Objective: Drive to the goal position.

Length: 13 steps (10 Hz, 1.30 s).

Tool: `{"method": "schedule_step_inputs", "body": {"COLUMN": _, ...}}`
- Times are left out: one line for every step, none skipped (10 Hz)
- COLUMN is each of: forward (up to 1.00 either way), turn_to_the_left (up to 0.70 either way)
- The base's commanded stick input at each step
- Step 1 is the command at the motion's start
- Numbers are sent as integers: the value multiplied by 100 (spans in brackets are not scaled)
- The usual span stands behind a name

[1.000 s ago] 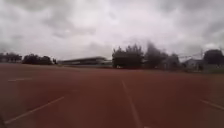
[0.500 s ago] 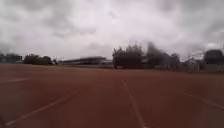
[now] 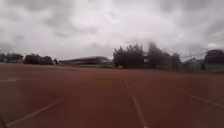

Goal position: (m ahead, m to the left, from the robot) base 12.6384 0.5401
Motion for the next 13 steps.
{"method": "schedule_step_inputs", "body": {"forward": 70, "turn_to_the_left": 0}}
{"method": "schedule_step_inputs", "body": {"forward": 70, "turn_to_the_left": 0}}
{"method": "schedule_step_inputs", "body": {"forward": 70, "turn_to_the_left": 0}}
{"method": "schedule_step_inputs", "body": {"forward": 70, "turn_to_the_left": 0}}
{"method": "schedule_step_inputs", "body": {"forward": 70, "turn_to_the_left": 0}}
{"method": "schedule_step_inputs", "body": {"forward": 70, "turn_to_the_left": 0}}
{"method": "schedule_step_inputs", "body": {"forward": 70, "turn_to_the_left": 0}}
{"method": "schedule_step_inputs", "body": {"forward": 70, "turn_to_the_left": 0}}
{"method": "schedule_step_inputs", "body": {"forward": 70, "turn_to_the_left": -1}}
{"method": "schedule_step_inputs", "body": {"forward": 70, "turn_to_the_left": -13}}
{"method": "schedule_step_inputs", "body": {"forward": 70, "turn_to_the_left": -26}}
{"method": "schedule_step_inputs", "body": {"forward": 70, "turn_to_the_left": -35}}
{"method": "schedule_step_inputs", "body": {"forward": 70, "turn_to_the_left": -35}}
